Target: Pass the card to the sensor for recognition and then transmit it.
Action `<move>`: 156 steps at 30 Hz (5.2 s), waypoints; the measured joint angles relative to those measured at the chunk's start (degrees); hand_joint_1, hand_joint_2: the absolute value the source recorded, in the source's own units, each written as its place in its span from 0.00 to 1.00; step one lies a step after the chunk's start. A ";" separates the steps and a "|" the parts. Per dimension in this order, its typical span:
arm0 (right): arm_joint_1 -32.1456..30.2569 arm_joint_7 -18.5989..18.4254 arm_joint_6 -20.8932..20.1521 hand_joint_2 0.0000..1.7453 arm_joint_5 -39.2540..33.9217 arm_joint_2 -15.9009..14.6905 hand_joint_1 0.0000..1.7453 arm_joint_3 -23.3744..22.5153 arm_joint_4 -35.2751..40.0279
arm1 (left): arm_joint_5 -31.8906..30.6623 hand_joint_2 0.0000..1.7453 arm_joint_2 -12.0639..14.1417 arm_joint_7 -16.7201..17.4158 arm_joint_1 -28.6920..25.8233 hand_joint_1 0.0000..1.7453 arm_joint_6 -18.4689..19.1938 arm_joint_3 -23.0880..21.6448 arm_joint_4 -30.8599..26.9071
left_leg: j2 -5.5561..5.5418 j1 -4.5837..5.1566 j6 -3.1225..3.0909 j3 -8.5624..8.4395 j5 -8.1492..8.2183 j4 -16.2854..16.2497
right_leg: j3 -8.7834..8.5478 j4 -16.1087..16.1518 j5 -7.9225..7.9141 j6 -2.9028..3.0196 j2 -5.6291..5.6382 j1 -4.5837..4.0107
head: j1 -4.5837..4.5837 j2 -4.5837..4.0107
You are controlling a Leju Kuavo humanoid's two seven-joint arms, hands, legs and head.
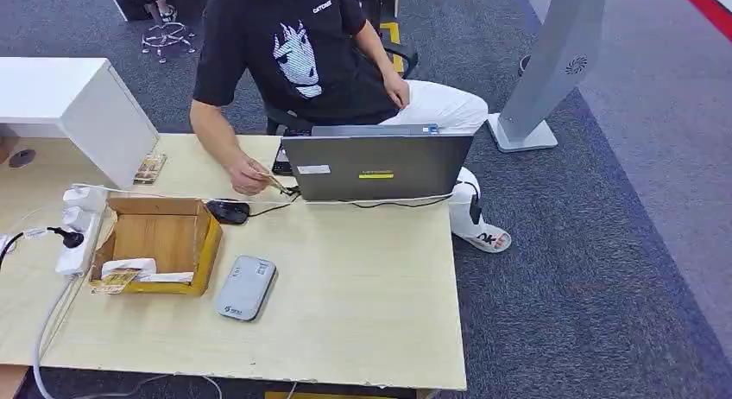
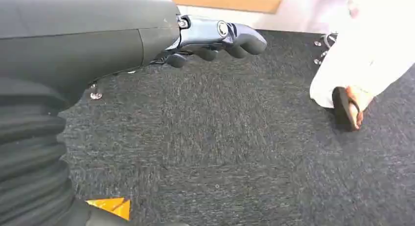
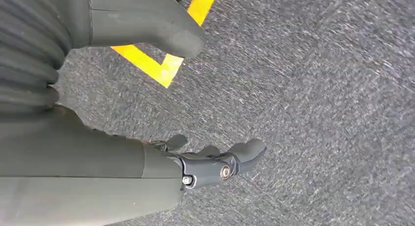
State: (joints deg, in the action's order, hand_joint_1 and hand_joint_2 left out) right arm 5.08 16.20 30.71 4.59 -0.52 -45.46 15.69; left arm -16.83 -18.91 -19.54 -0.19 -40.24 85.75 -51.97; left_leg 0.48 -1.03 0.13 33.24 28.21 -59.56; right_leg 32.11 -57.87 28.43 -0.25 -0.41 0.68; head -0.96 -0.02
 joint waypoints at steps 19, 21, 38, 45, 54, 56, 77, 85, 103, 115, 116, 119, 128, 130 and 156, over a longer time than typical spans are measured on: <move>-0.93 -0.28 0.76 1.00 1.46 1.86 0.00 -7.43 -0.04 | 26.25 1.00 -0.37 -20.74 -1.55 0.00 0.37 -13.82 -27.37 | -0.14 -0.12 0.10 -0.13 -0.06 0.00 | -0.17 -0.04 0.03 0.06 -0.10 -0.14 | -0.02 0.00; -1.08 -0.28 0.74 1.00 1.44 1.95 0.00 -7.65 -0.04 | 26.34 1.00 -0.35 -20.76 -2.77 0.00 0.15 -15.92 -30.54 | -0.15 -0.04 0.10 -0.15 -0.05 -0.02 | -0.14 -0.01 0.02 0.05 -0.12 -0.10 | 0.31 0.00; -2.23 -7.15 5.70 1.00 9.51 5.07 0.00 -8.72 0.04 | 7.91 1.00 -0.22 -20.76 -12.58 0.00 15.06 -39.54 -62.45 | -0.12 -0.03 0.09 -0.17 -0.05 -0.03 | -0.14 0.00 0.01 0.05 -0.07 -0.08 | 0.17 0.00; -2.24 -7.32 5.70 1.00 9.59 5.29 0.00 -8.85 0.09 | 7.63 1.00 -0.28 -20.76 -13.61 0.00 15.02 -42.25 -65.38 | -0.13 -0.03 0.09 -0.15 -0.05 -0.03 | -0.15 0.00 0.02 0.05 -0.08 -0.08 | 0.20 0.00; -2.25 -7.32 5.70 1.00 9.62 5.40 0.00 -8.85 0.24 | 7.61 1.00 -0.31 -20.76 -13.77 0.00 15.02 -42.75 -66.21 | -0.13 -0.03 0.09 -0.16 -0.05 -0.03 | -0.15 0.00 0.02 0.05 -0.08 -0.08 | 0.18 0.00; -2.25 -7.32 5.70 1.00 9.60 5.46 0.00 -8.85 0.31 | 7.61 1.00 -0.31 -20.76 -13.77 0.00 15.02 -42.78 -66.23 | -0.13 -0.03 0.09 -0.16 -0.05 -0.03 | -0.15 0.00 0.02 0.05 -0.08 -0.08 | 0.17 0.00; -2.25 -7.32 5.70 1.00 9.60 5.55 0.00 -8.85 0.35 | 7.61 1.00 -0.48 -20.76 -13.81 0.00 15.02 -42.80 -66.40 | -0.13 -0.03 0.09 -0.16 -0.05 -0.03 | -0.15 0.00 0.02 0.05 -0.08 -0.08 | 0.18 0.00; -2.25 -7.32 5.70 1.00 9.62 5.57 0.00 -8.85 0.35 | 7.61 1.00 -0.48 -20.76 -13.81 0.00 15.02 -42.80 -66.40 | -0.13 -0.03 0.09 -0.15 -0.05 -0.03 | -0.15 0.00 0.02 0.05 -0.08 -0.08 | 0.18 0.00; -2.57 -10.99 -4.50 1.00 14.88 4.55 0.00 -8.74 0.46 | -41.91 1.00 19.91 13.42 5.37 0.00 30.84 -67.78 -44.61 | 0.23 0.05 0.17 0.30 -0.62 -0.01 | 0.50 -0.08 -0.67 0.15 0.23 -0.02 | 0.02 0.00; -2.53 -10.99 -4.50 1.00 15.69 4.37 0.00 -8.81 0.48 | -39.12 1.00 22.75 13.53 5.29 0.00 30.86 -71.30 -43.00 | 0.18 0.04 0.07 0.35 -0.56 -0.01 | 0.51 -0.03 -0.56 0.01 0.20 0.00 | 0.02 0.00; -2.52 -10.99 -4.50 1.00 15.85 4.37 0.00 -8.83 0.48 | -39.01 1.00 22.88 13.53 5.25 0.00 30.86 -71.39 -43.00 | 0.17 0.04 0.07 0.35 -0.56 -0.01 | 0.50 -0.03 -0.56 0.01 0.20 0.00 | 0.02 0.00; -2.52 -10.99 -4.50 1.00 16.41 4.35 0.00 -8.96 0.48 | -38.80 1.00 22.93 13.88 5.10 0.00 30.86 -71.43 -43.00 | 0.17 0.04 0.07 0.35 -0.56 -0.01 | 0.50 -0.03 -0.56 0.01 0.20 0.00 | 0.02 0.00; -2.52 -10.99 -4.50 1.00 16.79 4.35 0.00 -9.73 0.48 | -38.62 1.00 23.34 14.16 4.63 0.00 30.86 -71.43 -43.00 | 0.17 0.05 0.07 0.36 -0.56 -0.01 | 0.50 -0.03 -0.56 0.01 0.20 0.00 | 0.02 0.00; -2.52 -10.99 -4.50 1.00 16.81 4.35 0.00 -9.79 0.50 | -38.62 1.00 23.36 14.16 4.58 0.00 30.86 -71.43 -43.00 | 0.17 0.05 0.07 0.35 -0.56 -0.01 | 0.50 -0.03 -0.56 0.01 0.20 0.00 | 0.02 0.00; -2.49 -10.99 -4.72 1.00 18.86 4.33 0.00 -10.43 0.50 | -38.12 1.00 23.37 13.29 4.52 1.00 31.36 -72.50 -43.00 | 0.17 0.05 0.07 0.35 -0.56 -0.01 | 0.50 -0.03 -0.56 0.01 0.20 0.00 | 0.02 0.00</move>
State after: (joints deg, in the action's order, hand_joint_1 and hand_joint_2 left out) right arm 2.59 5.20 25.99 23.45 3.80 -55.89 16.20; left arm -54.95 4.46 -6.25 4.33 -8.87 13.25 -94.97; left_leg 0.65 -0.99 0.21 33.60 27.65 -59.57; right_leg 32.61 -57.90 27.86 -0.24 -0.21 0.68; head -0.94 -0.02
